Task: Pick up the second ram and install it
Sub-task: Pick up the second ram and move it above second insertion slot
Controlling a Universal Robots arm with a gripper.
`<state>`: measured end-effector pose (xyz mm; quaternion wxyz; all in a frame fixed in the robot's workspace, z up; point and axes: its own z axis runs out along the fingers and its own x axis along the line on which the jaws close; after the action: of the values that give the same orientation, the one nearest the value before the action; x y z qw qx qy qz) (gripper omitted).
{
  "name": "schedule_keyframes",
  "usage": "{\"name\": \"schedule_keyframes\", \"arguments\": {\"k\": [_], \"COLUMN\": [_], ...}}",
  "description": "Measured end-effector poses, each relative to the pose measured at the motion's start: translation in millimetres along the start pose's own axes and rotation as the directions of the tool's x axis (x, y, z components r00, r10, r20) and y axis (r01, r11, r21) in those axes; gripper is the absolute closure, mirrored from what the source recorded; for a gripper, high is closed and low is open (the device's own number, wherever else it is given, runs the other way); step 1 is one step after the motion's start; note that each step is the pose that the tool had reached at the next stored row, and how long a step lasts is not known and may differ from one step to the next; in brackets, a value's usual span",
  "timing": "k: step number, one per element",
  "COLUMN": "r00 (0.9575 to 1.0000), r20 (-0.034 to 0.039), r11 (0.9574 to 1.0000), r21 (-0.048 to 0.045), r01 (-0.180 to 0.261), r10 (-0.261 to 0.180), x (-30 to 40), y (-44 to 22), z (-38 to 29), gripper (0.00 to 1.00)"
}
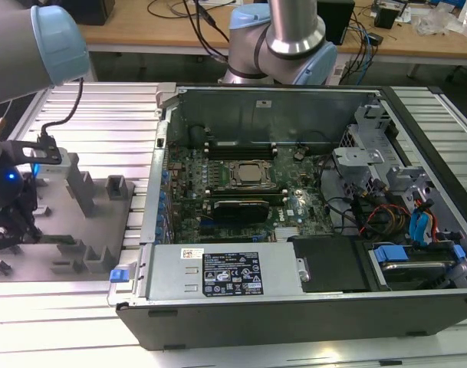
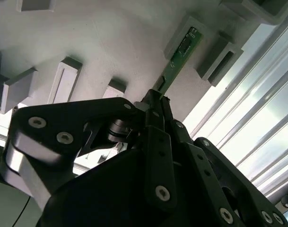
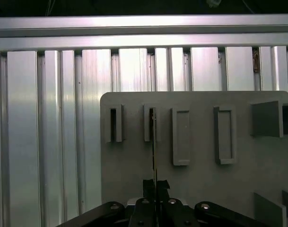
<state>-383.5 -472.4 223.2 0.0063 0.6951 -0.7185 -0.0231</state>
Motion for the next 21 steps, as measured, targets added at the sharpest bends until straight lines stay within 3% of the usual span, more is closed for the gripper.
{"name": "schedule_keyframes", "arguments": {"k": [21], "r00": [1.0000], "r20": [0.0000], "r11": [1.0000], "r21": [0.0000], "r01": [0.000], "r10": [0.000], "x": [-3.2], "y": [1.4], "z": [-30.7], "gripper": [0.87]}}
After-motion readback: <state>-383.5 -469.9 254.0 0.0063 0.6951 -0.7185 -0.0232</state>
